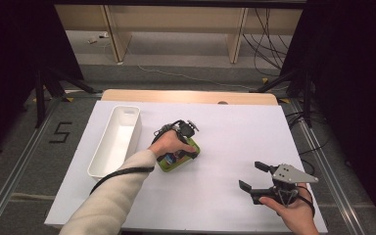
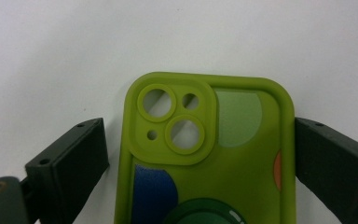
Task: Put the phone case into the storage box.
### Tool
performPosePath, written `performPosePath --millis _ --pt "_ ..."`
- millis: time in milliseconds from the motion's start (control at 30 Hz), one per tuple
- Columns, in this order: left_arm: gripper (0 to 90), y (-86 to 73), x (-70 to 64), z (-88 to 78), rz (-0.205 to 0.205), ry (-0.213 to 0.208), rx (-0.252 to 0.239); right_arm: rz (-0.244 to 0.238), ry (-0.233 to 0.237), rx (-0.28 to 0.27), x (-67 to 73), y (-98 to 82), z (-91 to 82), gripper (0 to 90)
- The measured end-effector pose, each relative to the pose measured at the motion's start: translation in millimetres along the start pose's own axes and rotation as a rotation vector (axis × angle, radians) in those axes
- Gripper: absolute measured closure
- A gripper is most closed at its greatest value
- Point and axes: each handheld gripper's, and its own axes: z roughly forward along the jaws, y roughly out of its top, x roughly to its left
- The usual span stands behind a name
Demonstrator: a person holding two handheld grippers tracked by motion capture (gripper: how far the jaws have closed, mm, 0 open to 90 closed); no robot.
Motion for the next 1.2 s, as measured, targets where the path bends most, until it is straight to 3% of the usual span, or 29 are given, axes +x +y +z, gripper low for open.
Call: performPosePath --millis 333,1200 --pt "7.8 3.2 -0.6 -0.5 0.004 -0.005 0.022 -0.001 0.001 0.001 -0.1 -0.2 0.0 13.8" --pt "15.3 3.6 0.7 -2.6 0.015 -0.018 0.011 0.002 0.001 0.006 0.3 -0.5 0.5 13.8"
